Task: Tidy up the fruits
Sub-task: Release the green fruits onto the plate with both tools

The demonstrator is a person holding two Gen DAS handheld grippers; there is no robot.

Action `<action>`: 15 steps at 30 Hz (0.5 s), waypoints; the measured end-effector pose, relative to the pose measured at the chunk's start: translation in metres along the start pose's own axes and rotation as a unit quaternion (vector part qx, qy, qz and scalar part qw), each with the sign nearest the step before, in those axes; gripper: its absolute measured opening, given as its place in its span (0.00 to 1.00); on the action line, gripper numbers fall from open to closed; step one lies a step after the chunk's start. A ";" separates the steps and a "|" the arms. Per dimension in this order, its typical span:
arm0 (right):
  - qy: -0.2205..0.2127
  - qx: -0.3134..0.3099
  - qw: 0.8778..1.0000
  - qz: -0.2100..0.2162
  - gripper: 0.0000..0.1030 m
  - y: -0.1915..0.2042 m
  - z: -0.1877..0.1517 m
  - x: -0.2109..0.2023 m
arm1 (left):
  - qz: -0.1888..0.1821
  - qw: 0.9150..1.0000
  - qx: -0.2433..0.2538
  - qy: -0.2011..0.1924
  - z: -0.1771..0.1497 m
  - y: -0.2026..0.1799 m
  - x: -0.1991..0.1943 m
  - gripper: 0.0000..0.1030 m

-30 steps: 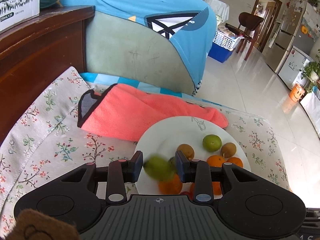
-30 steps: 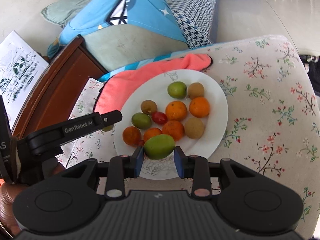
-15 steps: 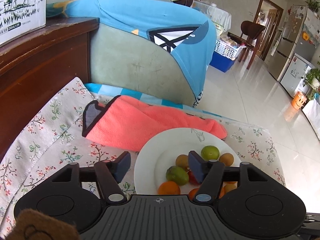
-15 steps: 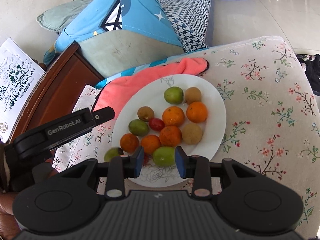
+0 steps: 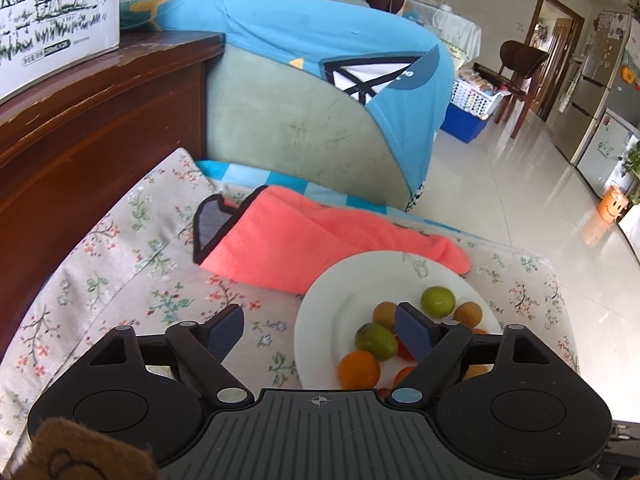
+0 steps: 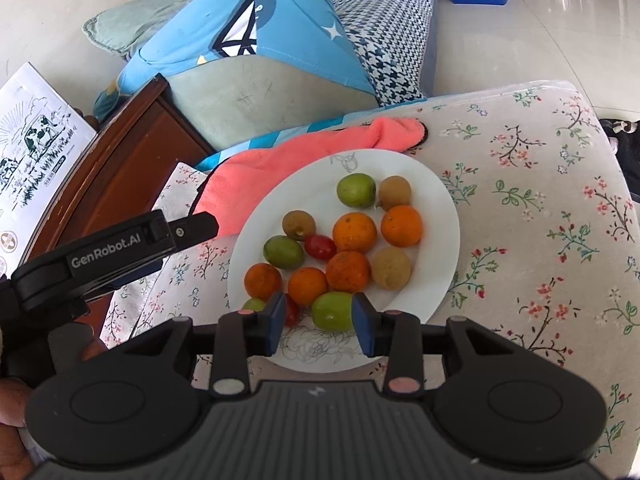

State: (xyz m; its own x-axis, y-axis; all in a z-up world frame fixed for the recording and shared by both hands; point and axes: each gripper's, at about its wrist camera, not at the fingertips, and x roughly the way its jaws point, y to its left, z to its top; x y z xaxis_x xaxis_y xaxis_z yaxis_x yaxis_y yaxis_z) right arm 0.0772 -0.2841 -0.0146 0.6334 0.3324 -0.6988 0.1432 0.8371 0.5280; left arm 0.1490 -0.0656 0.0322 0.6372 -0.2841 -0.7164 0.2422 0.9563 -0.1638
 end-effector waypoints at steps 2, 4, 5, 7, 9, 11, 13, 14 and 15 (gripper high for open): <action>-0.003 -0.005 1.000 -0.004 0.41 0.000 0.000 -0.001 | 0.007 1.000 -0.002 0.007 -0.002 0.001 -0.001 0.84; -0.006 -0.010 1.000 -0.014 0.42 0.001 0.001 -0.002 | 0.015 1.000 -0.002 0.013 -0.004 0.002 -0.002 0.85; -0.007 -0.013 1.000 -0.019 0.42 0.002 0.001 -0.002 | 0.019 1.000 -0.001 0.016 -0.005 0.002 -0.002 0.85; -0.010 -0.021 0.999 -0.030 0.43 0.003 0.002 -0.004 | 0.027 0.999 0.003 0.022 -0.008 0.001 -0.003 0.87; -0.013 -0.029 0.999 -0.042 0.48 0.005 0.002 -0.005 | 0.038 0.999 0.004 0.028 -0.010 0.001 -0.004 0.89; -0.017 -0.036 0.998 -0.055 0.55 0.006 0.002 -0.008 | 0.051 0.998 0.005 0.035 -0.012 0.000 -0.005 0.90; -0.019 -0.041 0.997 -0.063 0.58 0.007 0.003 -0.010 | 0.065 0.997 0.011 0.043 -0.015 -0.002 -0.006 0.92; -0.019 -0.044 0.997 -0.067 0.59 0.008 0.003 -0.010 | 0.072 0.996 0.015 0.048 -0.016 -0.003 -0.006 0.92; -0.017 -0.045 0.996 -0.072 0.64 0.009 0.003 -0.010 | 0.077 0.995 0.018 0.053 -0.017 -0.004 -0.006 0.92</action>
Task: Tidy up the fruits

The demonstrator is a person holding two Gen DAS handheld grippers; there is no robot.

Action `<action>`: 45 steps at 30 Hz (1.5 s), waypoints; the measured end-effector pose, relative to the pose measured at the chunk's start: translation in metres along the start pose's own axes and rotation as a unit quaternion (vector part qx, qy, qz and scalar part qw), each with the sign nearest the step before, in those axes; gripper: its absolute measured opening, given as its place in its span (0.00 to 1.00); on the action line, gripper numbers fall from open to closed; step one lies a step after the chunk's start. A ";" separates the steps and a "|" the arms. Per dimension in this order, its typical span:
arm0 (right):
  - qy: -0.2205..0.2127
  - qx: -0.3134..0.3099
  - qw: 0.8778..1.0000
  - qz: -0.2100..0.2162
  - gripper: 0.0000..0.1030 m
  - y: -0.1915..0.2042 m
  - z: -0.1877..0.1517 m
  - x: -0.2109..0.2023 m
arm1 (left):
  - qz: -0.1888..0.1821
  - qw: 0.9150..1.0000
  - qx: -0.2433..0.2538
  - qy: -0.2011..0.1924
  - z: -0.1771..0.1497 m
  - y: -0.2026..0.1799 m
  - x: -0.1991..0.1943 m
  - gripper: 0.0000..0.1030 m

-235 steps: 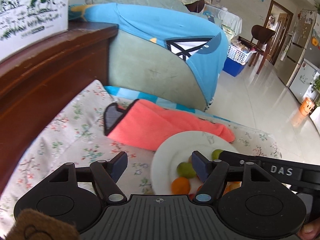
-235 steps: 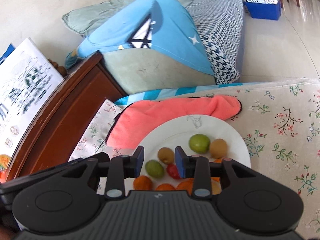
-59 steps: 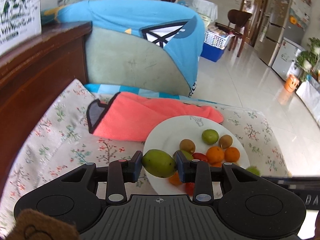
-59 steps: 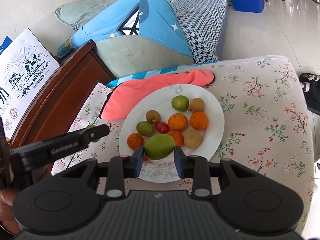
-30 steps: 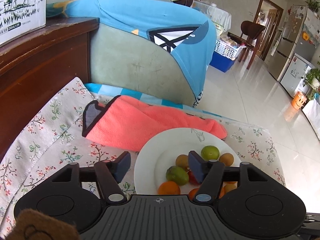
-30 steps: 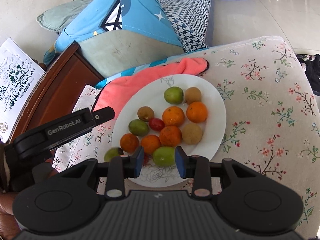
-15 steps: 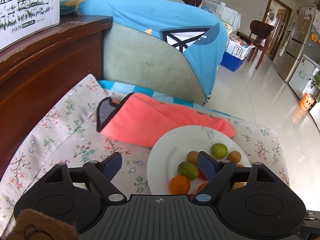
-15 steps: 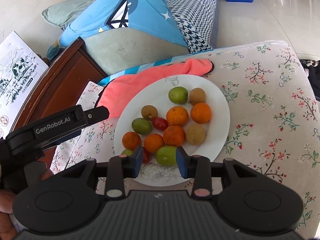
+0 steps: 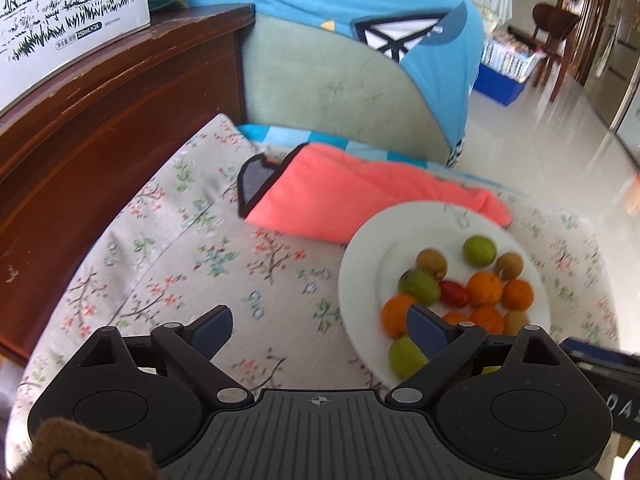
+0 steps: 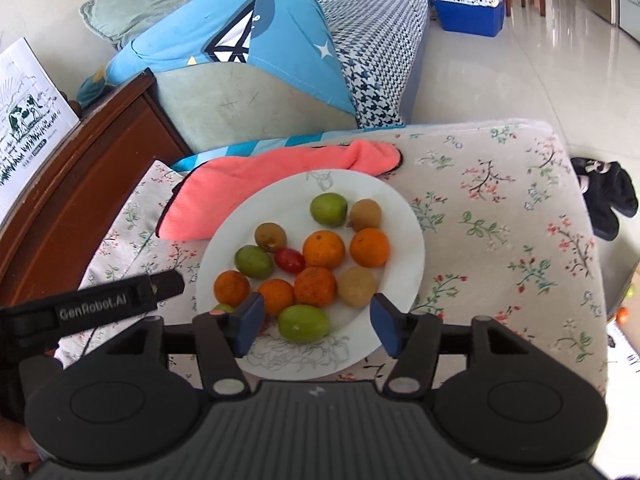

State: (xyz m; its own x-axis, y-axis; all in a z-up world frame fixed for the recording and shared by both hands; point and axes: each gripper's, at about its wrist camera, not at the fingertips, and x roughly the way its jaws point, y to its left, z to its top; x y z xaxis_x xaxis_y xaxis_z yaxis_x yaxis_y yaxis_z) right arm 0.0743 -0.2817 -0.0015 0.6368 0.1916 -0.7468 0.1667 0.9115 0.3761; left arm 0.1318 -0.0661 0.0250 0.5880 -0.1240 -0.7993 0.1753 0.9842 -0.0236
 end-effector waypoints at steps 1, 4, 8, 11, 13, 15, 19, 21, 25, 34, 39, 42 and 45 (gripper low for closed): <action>0.002 -0.002 1.000 -0.006 0.68 0.001 0.000 0.000 | 0.003 1.000 0.003 0.004 -0.001 -0.001 0.000 0.93; -0.001 -0.005 1.000 -0.014 0.74 0.003 0.001 -0.001 | 0.014 1.000 0.010 0.015 -0.003 -0.001 0.001 0.94; 0.003 -0.012 0.999 -0.032 0.82 0.005 0.001 -0.001 | 0.031 0.999 0.011 0.029 -0.006 -0.001 0.003 0.94; 0.006 -0.015 0.999 -0.043 0.87 0.007 0.001 -0.001 | 0.036 0.998 0.015 0.042 -0.008 -0.001 0.005 0.94; 0.007 -0.016 0.999 -0.049 0.89 0.007 0.002 -0.001 | 0.033 0.998 0.022 0.043 -0.009 -0.003 0.004 0.94; 0.008 -0.017 0.998 -0.056 0.90 0.008 0.002 -0.002 | 0.035 0.998 0.029 0.040 -0.010 -0.005 0.003 0.94; 0.007 -0.023 0.997 -0.069 0.91 0.010 0.002 -0.004 | 0.036 0.998 0.037 0.039 -0.010 -0.007 0.000 0.94; 0.007 -0.026 0.997 -0.076 0.91 0.010 0.002 -0.004 | 0.037 0.998 0.038 0.041 -0.010 -0.008 0.001 0.94; 0.007 -0.030 0.996 -0.087 0.93 0.009 0.002 -0.003 | 0.038 0.998 0.037 0.041 -0.010 -0.007 0.000 0.94; 0.012 -0.042 0.993 -0.110 0.96 0.010 0.002 0.002 | 0.042 0.997 0.038 0.044 -0.010 -0.008 0.000 0.94; 0.017 -0.042 0.992 -0.117 0.96 0.010 0.001 0.004 | 0.045 0.997 0.044 0.044 -0.010 -0.011 0.001 0.94; 0.015 -0.047 0.991 -0.122 0.96 0.010 0.002 0.004 | 0.045 0.997 0.044 0.047 -0.011 -0.012 0.002 0.94; 0.014 -0.054 0.990 -0.129 0.96 0.011 0.001 0.005 | 0.047 0.997 0.043 0.045 -0.010 -0.012 0.002 0.94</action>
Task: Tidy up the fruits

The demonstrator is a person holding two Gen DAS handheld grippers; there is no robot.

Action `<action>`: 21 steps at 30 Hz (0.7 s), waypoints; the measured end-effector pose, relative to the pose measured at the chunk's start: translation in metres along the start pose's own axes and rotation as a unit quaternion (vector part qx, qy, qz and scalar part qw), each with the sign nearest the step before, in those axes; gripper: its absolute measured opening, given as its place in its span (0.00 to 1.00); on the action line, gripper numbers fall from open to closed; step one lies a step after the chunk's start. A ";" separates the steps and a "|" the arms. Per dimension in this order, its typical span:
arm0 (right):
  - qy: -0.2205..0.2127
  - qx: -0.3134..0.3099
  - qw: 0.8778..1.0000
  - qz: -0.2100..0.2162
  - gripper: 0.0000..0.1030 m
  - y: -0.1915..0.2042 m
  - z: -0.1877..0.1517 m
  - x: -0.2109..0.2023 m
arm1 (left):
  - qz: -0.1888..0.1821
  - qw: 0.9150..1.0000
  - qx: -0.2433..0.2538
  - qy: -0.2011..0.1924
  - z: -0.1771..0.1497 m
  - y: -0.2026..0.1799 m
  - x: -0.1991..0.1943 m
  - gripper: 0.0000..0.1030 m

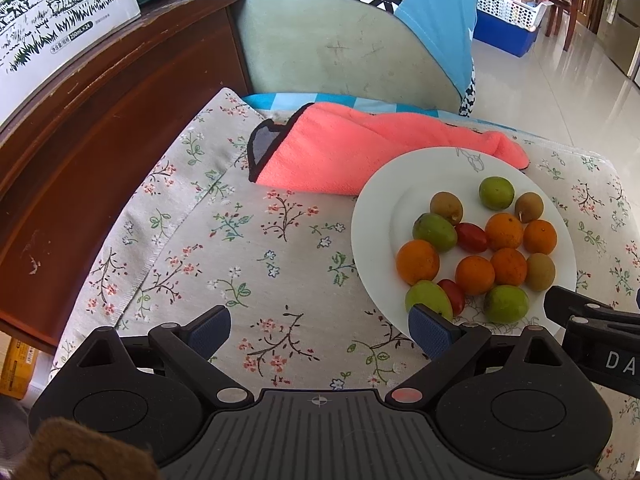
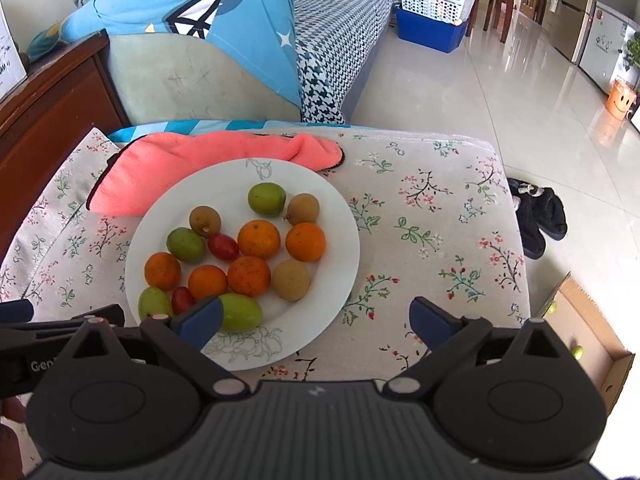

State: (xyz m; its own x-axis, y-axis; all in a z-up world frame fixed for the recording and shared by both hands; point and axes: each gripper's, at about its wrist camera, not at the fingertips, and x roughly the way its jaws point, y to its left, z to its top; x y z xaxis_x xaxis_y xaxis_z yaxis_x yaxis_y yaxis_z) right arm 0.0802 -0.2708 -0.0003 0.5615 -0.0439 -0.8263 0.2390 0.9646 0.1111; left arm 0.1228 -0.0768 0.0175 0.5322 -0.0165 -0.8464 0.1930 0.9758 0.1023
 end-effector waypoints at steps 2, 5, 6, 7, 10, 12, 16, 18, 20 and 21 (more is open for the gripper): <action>0.002 -0.004 1.000 -0.004 0.97 0.001 0.000 0.001 | 0.001 1.000 0.000 0.000 0.000 0.000 0.000 0.94; 0.005 -0.008 1.000 -0.009 0.97 0.002 -0.001 0.003 | 0.002 1.000 0.000 0.001 0.000 0.000 0.001 0.94; 0.005 -0.009 1.000 -0.011 0.97 0.002 -0.001 0.004 | 0.002 1.000 0.000 0.001 0.000 0.000 0.001 0.94; 0.006 -0.009 1.000 -0.013 0.97 0.002 -0.001 0.005 | 0.001 1.000 0.001 0.001 0.000 -0.001 0.001 0.94; 0.009 -0.008 1.000 -0.017 0.97 0.001 -0.001 0.007 | 0.001 1.000 0.004 0.002 0.000 -0.002 0.001 0.94; 0.010 -0.008 1.000 -0.017 0.97 0.001 -0.001 0.007 | 0.000 1.000 0.006 0.003 0.000 -0.004 0.001 0.94; 0.009 -0.009 1.000 -0.020 0.97 0.000 -0.001 0.008 | 0.003 1.000 0.009 0.004 0.000 -0.006 0.002 0.94; 0.009 -0.008 1.000 -0.021 0.97 0.000 -0.001 0.009 | 0.004 1.000 0.010 0.004 0.000 -0.006 0.002 0.94; 0.009 -0.010 1.000 -0.022 0.97 0.001 -0.001 0.009 | 0.005 1.000 0.011 0.003 -0.001 -0.006 0.002 0.94; 0.008 -0.011 1.000 -0.023 0.97 0.001 -0.001 0.009 | 0.006 1.000 0.011 0.003 -0.001 -0.006 0.002 0.94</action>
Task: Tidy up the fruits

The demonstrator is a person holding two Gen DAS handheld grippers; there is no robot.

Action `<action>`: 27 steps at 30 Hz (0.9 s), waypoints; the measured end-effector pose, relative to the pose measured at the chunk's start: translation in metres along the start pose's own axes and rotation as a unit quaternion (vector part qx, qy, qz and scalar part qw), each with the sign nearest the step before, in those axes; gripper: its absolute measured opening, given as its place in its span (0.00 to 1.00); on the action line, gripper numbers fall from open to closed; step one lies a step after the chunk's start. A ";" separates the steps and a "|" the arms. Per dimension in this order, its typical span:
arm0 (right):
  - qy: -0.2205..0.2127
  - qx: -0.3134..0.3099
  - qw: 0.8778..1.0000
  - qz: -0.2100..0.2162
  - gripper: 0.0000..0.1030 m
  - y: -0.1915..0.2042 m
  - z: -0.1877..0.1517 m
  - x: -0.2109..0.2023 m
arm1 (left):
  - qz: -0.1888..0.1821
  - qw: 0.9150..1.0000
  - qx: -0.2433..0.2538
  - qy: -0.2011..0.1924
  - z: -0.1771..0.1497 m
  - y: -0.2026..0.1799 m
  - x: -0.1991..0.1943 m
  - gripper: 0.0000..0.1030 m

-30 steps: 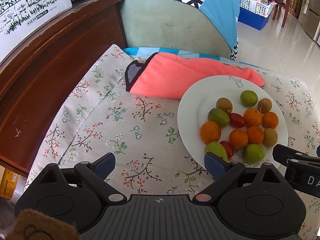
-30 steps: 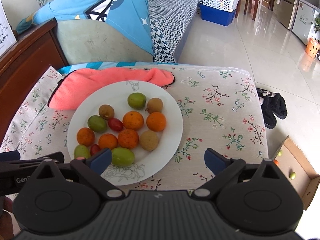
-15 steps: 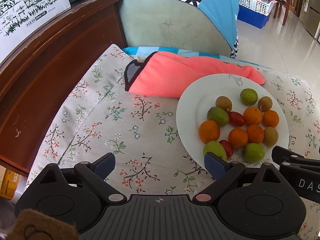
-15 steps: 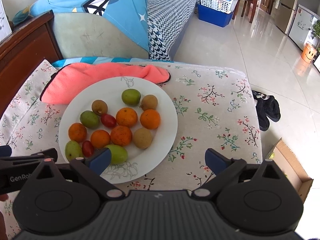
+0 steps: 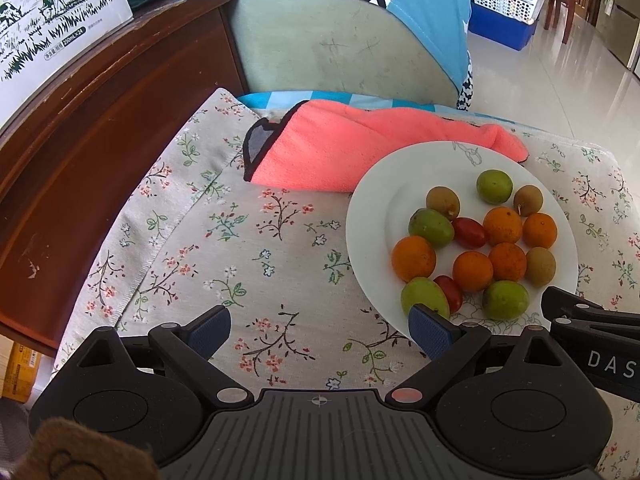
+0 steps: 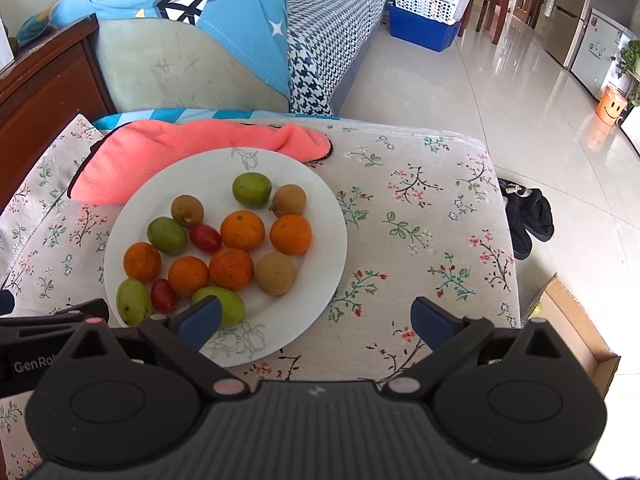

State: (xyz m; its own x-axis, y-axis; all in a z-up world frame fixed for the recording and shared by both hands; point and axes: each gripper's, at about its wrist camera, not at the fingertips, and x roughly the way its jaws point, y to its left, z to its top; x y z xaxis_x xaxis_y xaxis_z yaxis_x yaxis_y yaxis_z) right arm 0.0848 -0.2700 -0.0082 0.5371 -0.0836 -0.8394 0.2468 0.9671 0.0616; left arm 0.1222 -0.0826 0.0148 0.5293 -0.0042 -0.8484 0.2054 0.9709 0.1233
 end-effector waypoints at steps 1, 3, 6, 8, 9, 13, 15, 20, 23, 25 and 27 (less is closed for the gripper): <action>-0.001 -0.001 1.000 -0.001 0.97 0.000 0.000 0.000 | 0.000 1.000 0.000 0.000 0.000 0.000 0.000 0.94; -0.003 -0.004 1.000 -0.003 0.97 0.001 0.000 -0.001 | 0.002 1.000 0.001 -0.001 -0.001 0.000 0.000 0.94; -0.005 -0.007 1.000 -0.004 0.97 0.001 0.000 -0.001 | 0.006 1.000 0.005 -0.002 -0.001 -0.001 0.000 0.94; -0.004 -0.009 1.000 -0.005 0.97 0.002 -0.001 -0.001 | 0.009 1.000 0.007 -0.002 -0.001 -0.001 -0.001 0.94; -0.004 -0.009 1.000 -0.004 0.97 0.002 -0.001 0.000 | 0.009 1.000 0.007 -0.001 -0.001 -0.001 0.000 0.94; -0.002 -0.012 1.000 -0.005 0.97 0.004 -0.002 0.000 | 0.008 1.000 0.005 0.002 -0.002 0.000 0.000 0.94; -0.002 -0.015 1.000 -0.006 0.97 0.005 -0.003 -0.001 | 0.011 1.000 0.004 0.003 -0.004 0.001 0.000 0.94; 0.000 -0.021 1.000 -0.007 0.97 0.009 -0.006 -0.002 | 0.015 1.000 0.005 0.002 -0.010 0.004 -0.002 0.94; -0.001 -0.027 1.000 -0.006 0.97 0.011 -0.008 -0.004 | 0.017 1.000 0.003 0.002 -0.013 0.006 -0.004 0.94; -0.002 -0.031 1.000 -0.006 0.97 0.013 -0.010 -0.006 | 0.018 1.000 0.004 0.001 -0.017 0.007 -0.005 0.94; -0.002 -0.034 0.999 -0.006 0.97 0.014 -0.014 -0.008 | 0.019 1.000 0.005 0.002 -0.022 0.008 -0.007 0.94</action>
State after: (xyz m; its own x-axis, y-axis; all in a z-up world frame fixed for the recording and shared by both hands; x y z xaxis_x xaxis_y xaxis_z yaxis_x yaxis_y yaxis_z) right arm 0.0728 -0.2520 -0.0077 0.5375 -0.0957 -0.8378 0.1978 0.9801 0.0149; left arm 0.1020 -0.0697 0.0102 0.5330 0.0346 -0.8454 0.1926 0.9680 0.1610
